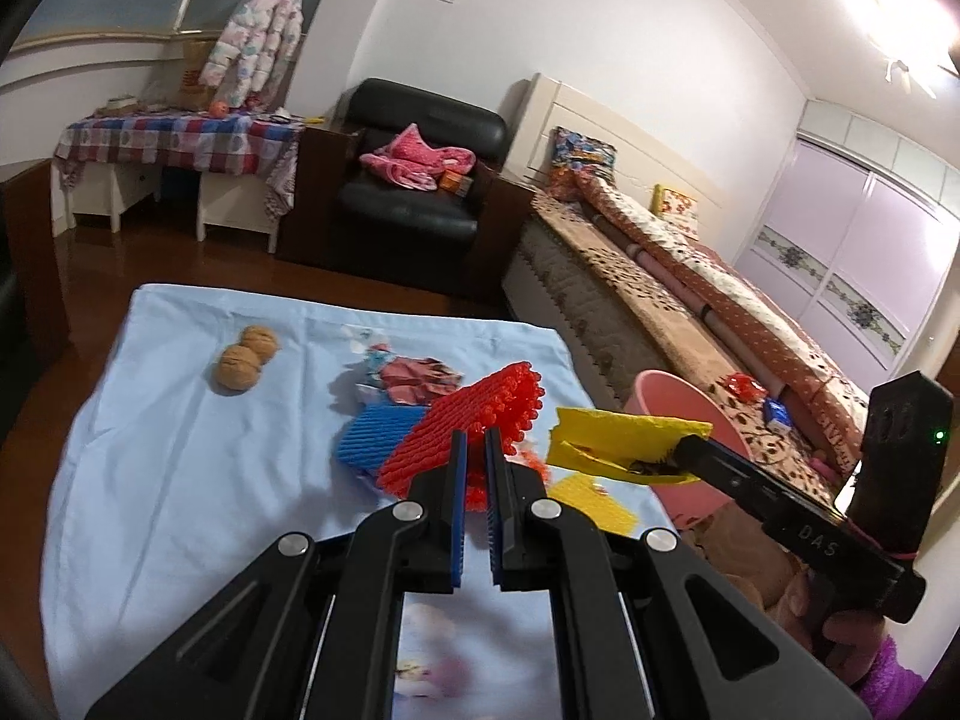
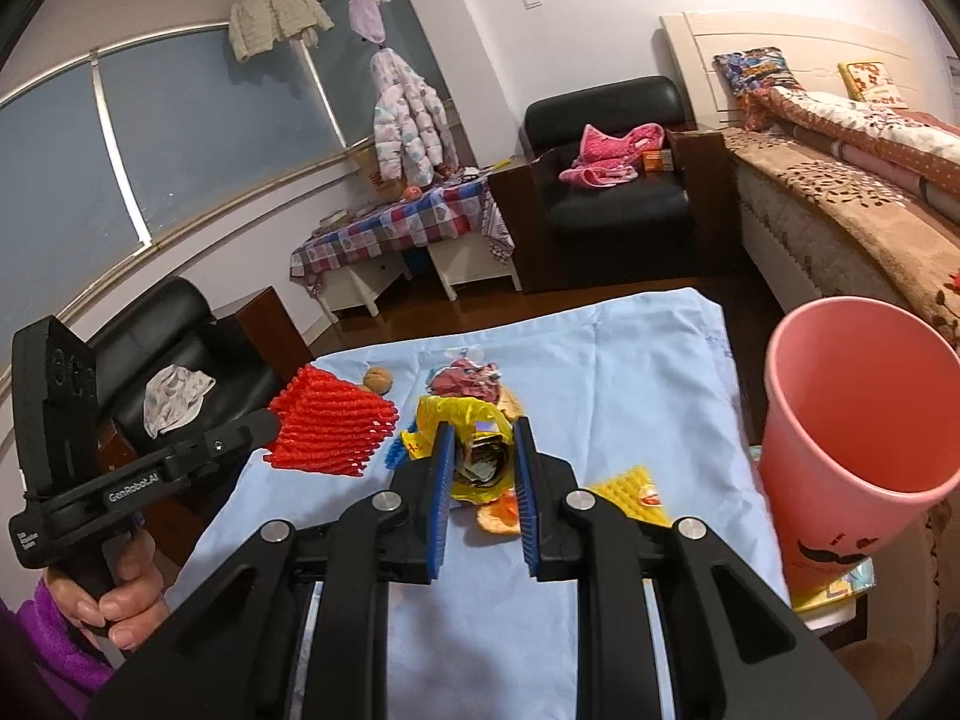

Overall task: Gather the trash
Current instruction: 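Carry both items over the pink bucket and open both tools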

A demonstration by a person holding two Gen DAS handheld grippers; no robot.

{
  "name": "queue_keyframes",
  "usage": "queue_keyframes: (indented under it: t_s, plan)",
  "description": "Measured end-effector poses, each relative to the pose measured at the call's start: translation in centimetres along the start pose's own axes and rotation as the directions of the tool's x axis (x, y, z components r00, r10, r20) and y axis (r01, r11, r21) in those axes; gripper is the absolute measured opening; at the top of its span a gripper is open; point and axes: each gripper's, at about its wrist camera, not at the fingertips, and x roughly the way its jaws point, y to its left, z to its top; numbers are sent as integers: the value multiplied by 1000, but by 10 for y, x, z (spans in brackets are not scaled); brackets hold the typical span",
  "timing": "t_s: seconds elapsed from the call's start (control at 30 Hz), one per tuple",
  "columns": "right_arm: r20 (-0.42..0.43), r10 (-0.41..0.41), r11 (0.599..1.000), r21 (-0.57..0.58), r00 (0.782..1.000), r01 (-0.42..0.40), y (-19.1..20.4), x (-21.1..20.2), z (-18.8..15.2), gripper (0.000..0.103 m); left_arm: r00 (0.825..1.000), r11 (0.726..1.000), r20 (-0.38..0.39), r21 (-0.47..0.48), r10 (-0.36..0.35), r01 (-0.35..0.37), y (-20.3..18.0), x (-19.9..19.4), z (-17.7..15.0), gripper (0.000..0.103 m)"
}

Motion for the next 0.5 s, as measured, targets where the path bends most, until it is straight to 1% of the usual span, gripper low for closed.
queue_keyframes:
  t_s: [0.17, 0.27, 0.5]
  plan:
    - [16, -34, 999, 30, 999, 33, -15, -11, -1, 20, 999, 999, -19, 25, -40, 41, -20, 12, 3, 5]
    - [33, -67, 997, 50, 997, 65, -27, -18, -1, 20, 998, 996, -29, 52, -64, 66, -35, 19, 4, 5]
    - [69, -155, 983, 110, 985, 147, -65, -41, -2, 20, 989, 982, -64, 125, -134, 141, -80, 44, 8, 5]
